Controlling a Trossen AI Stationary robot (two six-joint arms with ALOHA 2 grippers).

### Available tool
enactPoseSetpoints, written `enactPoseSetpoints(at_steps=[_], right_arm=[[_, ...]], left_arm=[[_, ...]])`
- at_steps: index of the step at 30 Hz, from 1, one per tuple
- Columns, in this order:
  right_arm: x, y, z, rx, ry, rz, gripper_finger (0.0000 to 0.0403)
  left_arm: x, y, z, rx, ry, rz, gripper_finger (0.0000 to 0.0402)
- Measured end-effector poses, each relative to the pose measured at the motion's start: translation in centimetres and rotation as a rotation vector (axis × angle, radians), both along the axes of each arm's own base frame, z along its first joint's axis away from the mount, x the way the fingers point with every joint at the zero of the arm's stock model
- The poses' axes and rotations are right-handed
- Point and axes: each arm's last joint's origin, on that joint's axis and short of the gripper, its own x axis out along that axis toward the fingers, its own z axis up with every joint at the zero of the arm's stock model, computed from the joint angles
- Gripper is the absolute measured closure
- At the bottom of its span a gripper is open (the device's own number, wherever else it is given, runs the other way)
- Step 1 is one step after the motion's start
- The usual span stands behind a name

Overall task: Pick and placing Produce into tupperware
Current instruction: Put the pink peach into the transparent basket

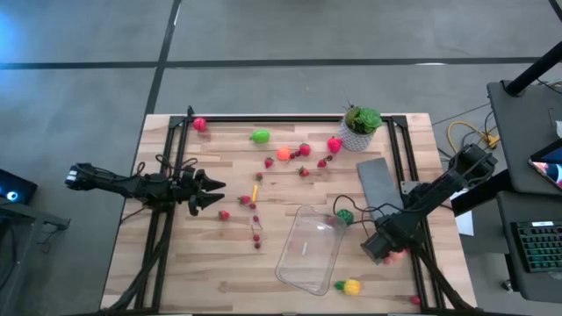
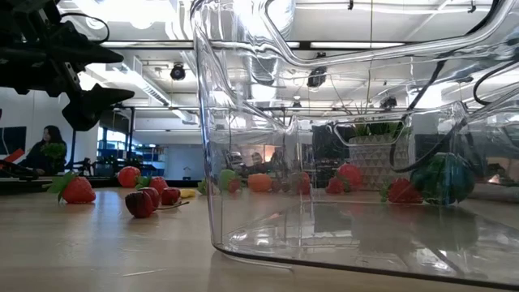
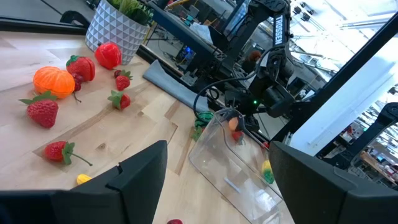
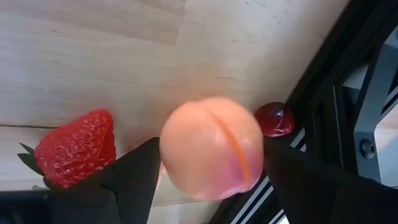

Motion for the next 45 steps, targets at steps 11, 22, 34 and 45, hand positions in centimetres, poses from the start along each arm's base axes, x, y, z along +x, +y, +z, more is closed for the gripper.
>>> enactPoseSetpoints(at_steps=[11,22,34,45], right_arm=[[0.0,0.0,0.0,0.018,-0.010,0.038,0.0100],[-0.1,0.0,-0.1,0.014,-0.010,0.040,0.0160],[1.0,0.7,1.3,0.010,-0.097,0.052,0.0154],[2.6,1.1,5.5,-0.167,-0.273,0.011,0.0170]], left_arm=[[0.0,0.0,0.0,0.000,0.000,0.000,0.0134],[0.0,0.0,0.0,0.000,0.000,0.000,0.0134],[0.0,0.0,0.0,0.000,0.000,0.000,0.0134],[0.0,0.0,0.0,0.000,0.001,0.000,0.0134]])
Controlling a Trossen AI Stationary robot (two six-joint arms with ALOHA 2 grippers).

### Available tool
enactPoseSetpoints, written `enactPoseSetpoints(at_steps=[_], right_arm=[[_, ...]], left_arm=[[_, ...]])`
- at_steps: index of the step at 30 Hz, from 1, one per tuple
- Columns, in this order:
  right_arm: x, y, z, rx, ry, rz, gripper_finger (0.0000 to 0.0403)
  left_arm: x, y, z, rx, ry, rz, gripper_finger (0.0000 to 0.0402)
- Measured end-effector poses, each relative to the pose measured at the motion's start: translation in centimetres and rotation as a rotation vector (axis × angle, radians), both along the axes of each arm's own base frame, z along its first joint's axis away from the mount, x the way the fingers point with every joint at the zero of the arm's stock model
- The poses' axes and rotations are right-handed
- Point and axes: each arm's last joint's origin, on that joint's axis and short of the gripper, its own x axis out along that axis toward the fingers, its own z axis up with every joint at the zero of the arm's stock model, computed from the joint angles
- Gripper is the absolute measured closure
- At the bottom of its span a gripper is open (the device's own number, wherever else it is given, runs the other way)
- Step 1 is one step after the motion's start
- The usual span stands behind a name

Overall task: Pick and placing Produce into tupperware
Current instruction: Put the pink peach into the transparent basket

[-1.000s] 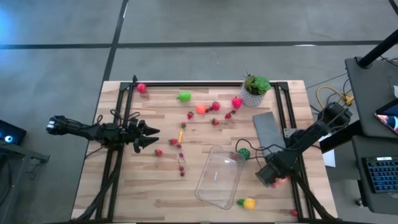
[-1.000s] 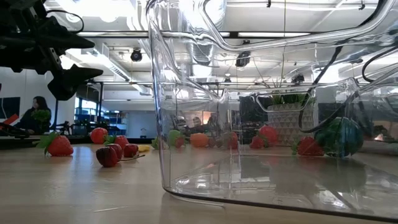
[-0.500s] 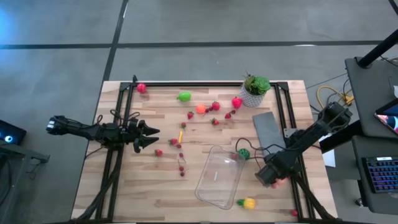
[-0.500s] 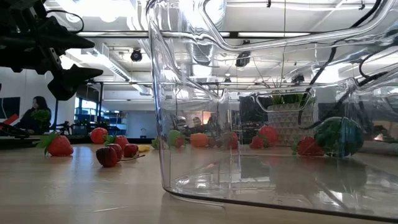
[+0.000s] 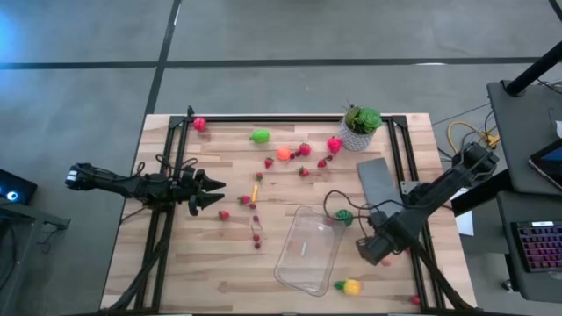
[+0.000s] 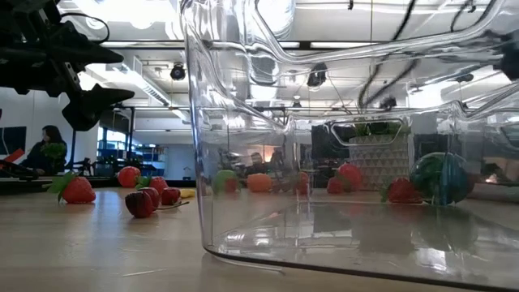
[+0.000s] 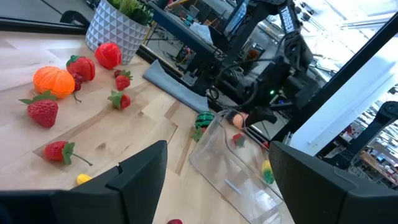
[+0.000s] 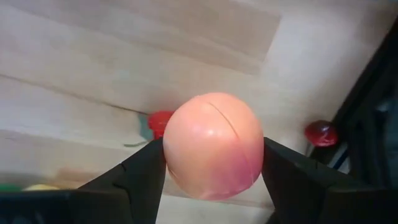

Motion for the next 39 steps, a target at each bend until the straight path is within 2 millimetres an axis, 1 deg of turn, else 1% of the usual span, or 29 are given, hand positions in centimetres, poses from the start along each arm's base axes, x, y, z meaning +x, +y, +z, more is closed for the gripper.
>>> enactPoseSetpoints(at_steps=[4,8,11,15,20,24,32,39], right_arm=[[0.7,0.3,2.2,-0.059,-0.075,0.000,0.0165],[1.9,0.4,4.3,-0.124,-0.225,0.041,0.0162],[3.1,-0.2,5.4,-0.161,-0.298,0.061,0.0164],[4.5,-1.4,6.5,-0.181,-0.353,0.109,0.0165],[6.3,-2.3,7.1,-0.156,-0.454,0.156,0.0165],[7.2,-2.7,6.9,-0.139,-0.513,0.144,0.0165],[7.3,-2.8,6.5,-0.136,-0.519,0.136,0.0165],[7.4,-2.8,6.6,-0.150,-0.531,0.240,0.0165]], left_arm=[[0.0,0.0,0.0,0.000,0.000,0.000,0.0134],[0.0,0.0,0.0,0.000,0.000,0.000,0.0134],[0.0,0.0,0.0,0.000,0.000,0.000,0.0134],[0.0,0.0,0.0,0.000,0.000,0.000,0.0134],[0.0,0.0,0.0,0.000,0.001,0.000,0.0134],[0.0,0.0,0.0,0.000,0.001,0.000,0.0134],[0.0,0.0,0.0,0.000,0.000,0.000,0.0134],[0.0,0.0,0.0,0.000,-0.001,0.000,0.0134]])
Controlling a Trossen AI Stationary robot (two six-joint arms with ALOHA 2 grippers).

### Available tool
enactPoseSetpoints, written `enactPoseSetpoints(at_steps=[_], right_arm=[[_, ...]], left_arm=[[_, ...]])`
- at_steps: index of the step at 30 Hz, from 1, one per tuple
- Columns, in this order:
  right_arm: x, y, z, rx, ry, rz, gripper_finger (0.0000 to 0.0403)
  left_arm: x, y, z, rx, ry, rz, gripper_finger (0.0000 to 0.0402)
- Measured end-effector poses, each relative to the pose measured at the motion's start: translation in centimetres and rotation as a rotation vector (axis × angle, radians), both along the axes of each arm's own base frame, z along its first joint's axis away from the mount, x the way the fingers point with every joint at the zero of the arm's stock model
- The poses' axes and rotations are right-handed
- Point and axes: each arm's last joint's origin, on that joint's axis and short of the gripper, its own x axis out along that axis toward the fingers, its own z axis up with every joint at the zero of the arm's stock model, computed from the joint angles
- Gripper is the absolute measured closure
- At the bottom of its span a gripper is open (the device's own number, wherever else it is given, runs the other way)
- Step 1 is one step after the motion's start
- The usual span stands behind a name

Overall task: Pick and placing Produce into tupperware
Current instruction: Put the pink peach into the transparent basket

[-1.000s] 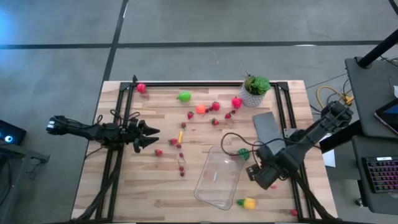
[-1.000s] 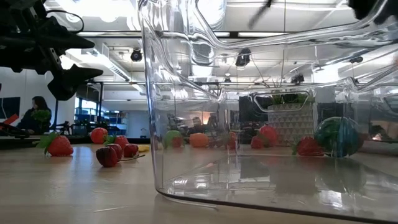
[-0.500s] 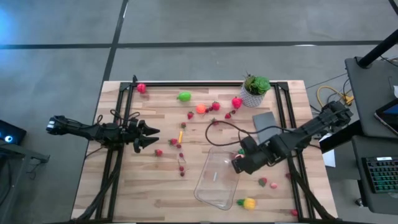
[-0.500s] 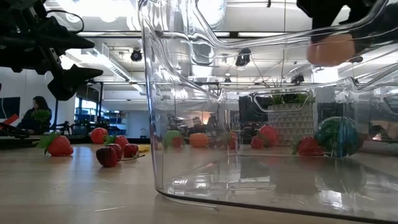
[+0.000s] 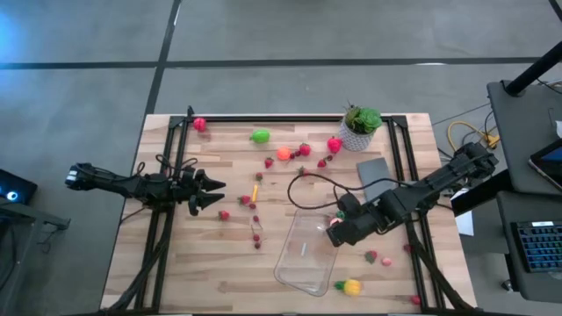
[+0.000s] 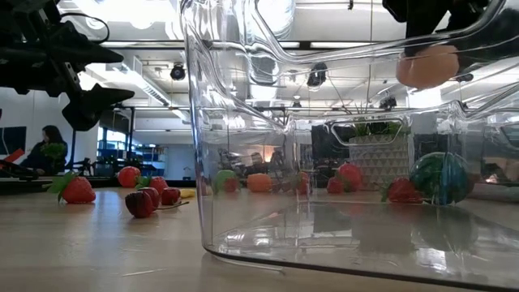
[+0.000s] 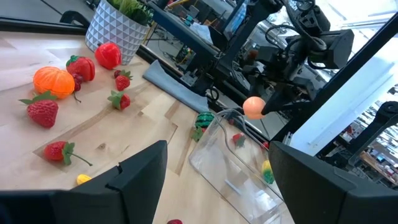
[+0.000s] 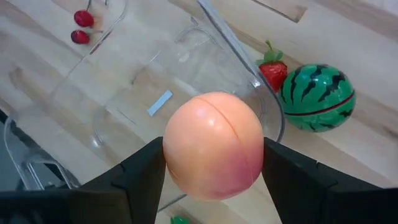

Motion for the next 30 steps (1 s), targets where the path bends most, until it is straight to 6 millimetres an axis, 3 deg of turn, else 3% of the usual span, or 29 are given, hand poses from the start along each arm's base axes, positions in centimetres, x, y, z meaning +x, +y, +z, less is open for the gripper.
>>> enactPoseSetpoints(at_steps=[8,15,30], right_arm=[[-0.2,-1.1,-2.1,-0.036,0.065,0.074,0.0165],[0.5,-1.3,-3.3,0.033,-0.007,0.115,0.0165],[1.5,-0.6,0.1,-0.001,-0.079,0.277,0.0165]], left_arm=[[0.0,0.0,0.0,0.000,0.000,0.000,0.0134],[0.0,0.0,0.0,0.000,0.001,0.000,0.0134],[0.0,0.0,0.0,0.000,0.000,0.000,0.0134]])
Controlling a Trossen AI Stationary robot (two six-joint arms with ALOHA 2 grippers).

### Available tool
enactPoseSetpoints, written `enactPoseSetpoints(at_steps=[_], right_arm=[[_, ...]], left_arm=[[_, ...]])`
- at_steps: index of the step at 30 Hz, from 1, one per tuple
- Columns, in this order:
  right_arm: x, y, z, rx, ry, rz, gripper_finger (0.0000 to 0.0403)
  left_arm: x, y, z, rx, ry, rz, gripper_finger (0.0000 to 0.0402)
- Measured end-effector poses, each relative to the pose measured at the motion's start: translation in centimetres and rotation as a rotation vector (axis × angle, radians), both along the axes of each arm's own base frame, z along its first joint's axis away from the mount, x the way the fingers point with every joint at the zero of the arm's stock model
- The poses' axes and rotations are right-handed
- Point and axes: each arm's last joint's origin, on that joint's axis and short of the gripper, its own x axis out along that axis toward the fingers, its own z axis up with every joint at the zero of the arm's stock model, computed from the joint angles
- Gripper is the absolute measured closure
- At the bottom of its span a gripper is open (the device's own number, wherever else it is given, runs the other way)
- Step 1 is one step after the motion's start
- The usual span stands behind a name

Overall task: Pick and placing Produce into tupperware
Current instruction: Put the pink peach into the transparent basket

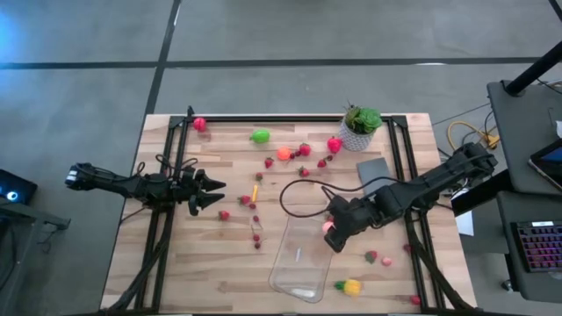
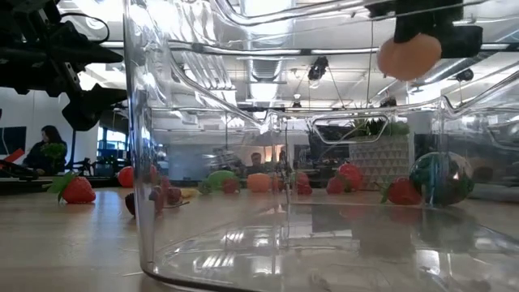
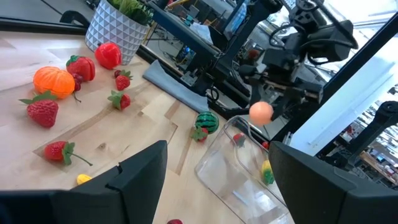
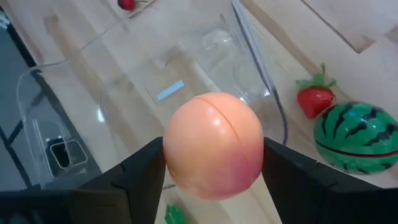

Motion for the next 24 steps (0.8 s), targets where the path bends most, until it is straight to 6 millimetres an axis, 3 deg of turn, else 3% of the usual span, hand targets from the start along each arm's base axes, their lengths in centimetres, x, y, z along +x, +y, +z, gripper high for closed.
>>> enactPoseSetpoints(at_steps=[8,15,24], right_arm=[[1.7,1.2,1.0,0.038,-0.151,0.194,0.0165],[3.1,1.6,-2.5,-0.100,-0.040,0.332,0.0165],[4.5,1.8,-6.1,-0.067,0.093,0.311,0.0163]], left_arm=[[0.0,0.0,0.0,0.000,0.000,0.000,0.0134],[0.0,0.0,0.0,0.000,0.002,0.000,0.0134],[0.0,0.0,0.0,0.000,0.002,0.000,0.0134]])
